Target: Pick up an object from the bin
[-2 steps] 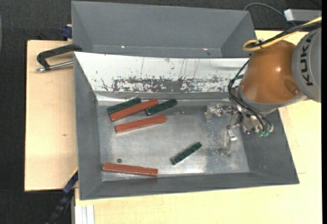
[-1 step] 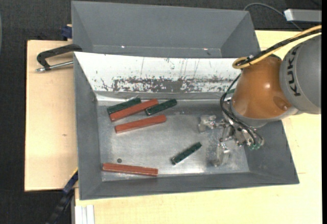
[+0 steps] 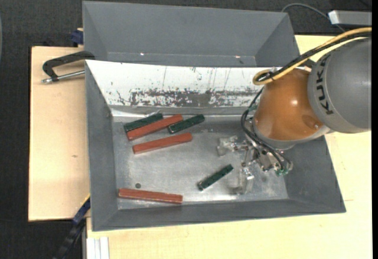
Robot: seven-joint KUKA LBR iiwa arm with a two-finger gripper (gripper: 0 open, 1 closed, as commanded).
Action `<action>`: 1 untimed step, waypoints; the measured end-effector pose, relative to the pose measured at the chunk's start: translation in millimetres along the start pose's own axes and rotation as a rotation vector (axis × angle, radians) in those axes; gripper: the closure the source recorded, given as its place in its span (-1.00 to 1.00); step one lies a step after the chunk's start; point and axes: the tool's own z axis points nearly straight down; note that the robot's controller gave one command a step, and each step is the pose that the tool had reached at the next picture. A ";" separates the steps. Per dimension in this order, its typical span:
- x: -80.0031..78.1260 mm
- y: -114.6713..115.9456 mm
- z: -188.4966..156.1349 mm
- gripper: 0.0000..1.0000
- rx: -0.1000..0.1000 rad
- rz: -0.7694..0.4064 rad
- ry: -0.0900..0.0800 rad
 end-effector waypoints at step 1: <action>-1.8 81.4 2.0 1.00 0.000 -0.065 -0.001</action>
Offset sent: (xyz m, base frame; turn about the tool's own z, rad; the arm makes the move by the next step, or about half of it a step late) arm 0.0000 0.0000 0.0000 0.0000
